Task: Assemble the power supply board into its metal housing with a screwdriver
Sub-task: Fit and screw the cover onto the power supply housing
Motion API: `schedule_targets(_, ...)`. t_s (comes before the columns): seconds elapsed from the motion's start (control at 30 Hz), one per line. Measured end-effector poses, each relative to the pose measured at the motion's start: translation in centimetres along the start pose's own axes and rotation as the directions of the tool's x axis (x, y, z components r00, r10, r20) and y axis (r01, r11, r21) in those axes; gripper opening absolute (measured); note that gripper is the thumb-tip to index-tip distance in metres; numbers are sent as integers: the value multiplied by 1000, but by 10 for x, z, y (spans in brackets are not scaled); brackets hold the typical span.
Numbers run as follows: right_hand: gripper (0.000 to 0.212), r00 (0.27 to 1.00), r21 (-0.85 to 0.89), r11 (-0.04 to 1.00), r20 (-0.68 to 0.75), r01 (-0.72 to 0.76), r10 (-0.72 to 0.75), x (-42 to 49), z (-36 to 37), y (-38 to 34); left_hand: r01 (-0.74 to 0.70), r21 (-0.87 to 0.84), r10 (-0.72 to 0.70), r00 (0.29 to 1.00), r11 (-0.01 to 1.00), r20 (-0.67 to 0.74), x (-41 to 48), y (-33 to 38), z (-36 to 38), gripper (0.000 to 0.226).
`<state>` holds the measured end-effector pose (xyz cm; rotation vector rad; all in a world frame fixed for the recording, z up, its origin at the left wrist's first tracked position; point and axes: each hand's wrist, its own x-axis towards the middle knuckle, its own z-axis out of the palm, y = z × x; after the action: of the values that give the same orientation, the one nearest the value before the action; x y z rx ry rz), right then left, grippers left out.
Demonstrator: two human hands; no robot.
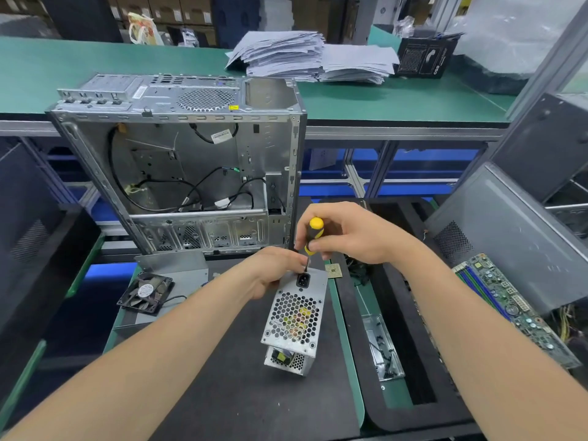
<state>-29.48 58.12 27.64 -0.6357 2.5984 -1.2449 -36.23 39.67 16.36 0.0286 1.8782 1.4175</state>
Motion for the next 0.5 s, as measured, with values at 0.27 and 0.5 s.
schedule_targets(0.27, 39, 815, -19, 974, -551, -224, 177, 7, 35, -3, 26, -37, -26, 1000, 999, -8, 2, -1, 1, 18)
schedule_targets(0.5, 15, 939, -99, 994, -344, -56, 19, 6, 26, 2, 10, -36, -9, 1000, 999, 17, 1, 1, 0, 19)
